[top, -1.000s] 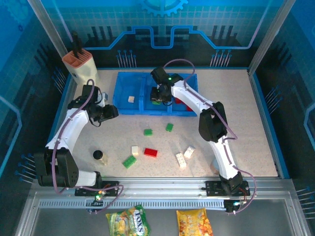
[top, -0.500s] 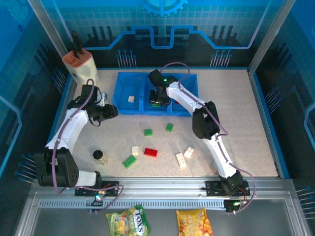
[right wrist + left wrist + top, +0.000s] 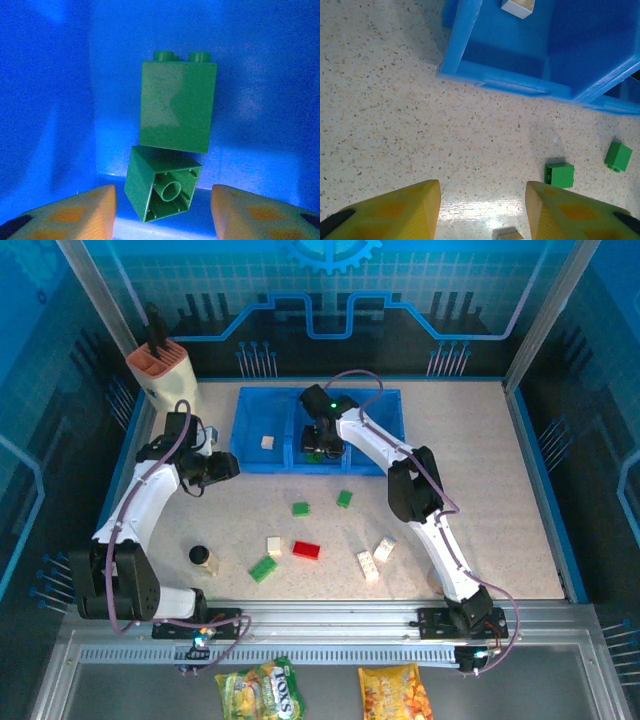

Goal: Sort the legos into containers by color
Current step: Place the lego in the container.

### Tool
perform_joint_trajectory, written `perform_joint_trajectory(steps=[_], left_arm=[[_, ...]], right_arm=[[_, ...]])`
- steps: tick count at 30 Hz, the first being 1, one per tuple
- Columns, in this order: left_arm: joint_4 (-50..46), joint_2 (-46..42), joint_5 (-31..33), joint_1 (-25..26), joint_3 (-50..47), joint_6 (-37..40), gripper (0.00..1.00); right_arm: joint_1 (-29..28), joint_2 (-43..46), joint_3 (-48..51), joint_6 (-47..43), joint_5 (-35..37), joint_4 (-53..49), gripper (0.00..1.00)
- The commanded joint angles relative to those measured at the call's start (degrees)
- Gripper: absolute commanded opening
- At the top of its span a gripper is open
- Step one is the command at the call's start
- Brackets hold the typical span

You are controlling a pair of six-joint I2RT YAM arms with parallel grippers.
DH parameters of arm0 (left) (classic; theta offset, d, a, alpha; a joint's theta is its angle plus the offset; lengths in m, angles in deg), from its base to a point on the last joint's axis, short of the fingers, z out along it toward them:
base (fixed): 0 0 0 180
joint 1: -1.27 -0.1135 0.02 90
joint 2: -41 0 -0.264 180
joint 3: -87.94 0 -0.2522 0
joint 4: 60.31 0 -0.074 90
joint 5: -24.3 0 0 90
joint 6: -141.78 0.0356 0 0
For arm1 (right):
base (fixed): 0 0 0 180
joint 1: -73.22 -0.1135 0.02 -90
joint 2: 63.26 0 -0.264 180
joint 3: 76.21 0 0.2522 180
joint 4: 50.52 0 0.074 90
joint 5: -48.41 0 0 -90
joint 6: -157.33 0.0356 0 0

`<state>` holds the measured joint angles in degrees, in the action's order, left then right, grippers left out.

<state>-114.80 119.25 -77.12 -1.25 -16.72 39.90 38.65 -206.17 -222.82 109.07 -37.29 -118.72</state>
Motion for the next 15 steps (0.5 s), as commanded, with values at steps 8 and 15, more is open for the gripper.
perform_joint_trajectory(steps=[8, 15], left_arm=[[-0.1, 0.5, -2.5, -0.6, -1.2, 0.3, 0.49], [-2.9, 0.9, -2.9, 0.8, 0.1, -0.7, 0.49]], right_arm=[[-0.4, 5.9, -0.8, -1.6, 2.5, -3.3, 0.53], [-0.5, 12.8, 3.8, -2.9, 2.9, -3.0, 0.53]])
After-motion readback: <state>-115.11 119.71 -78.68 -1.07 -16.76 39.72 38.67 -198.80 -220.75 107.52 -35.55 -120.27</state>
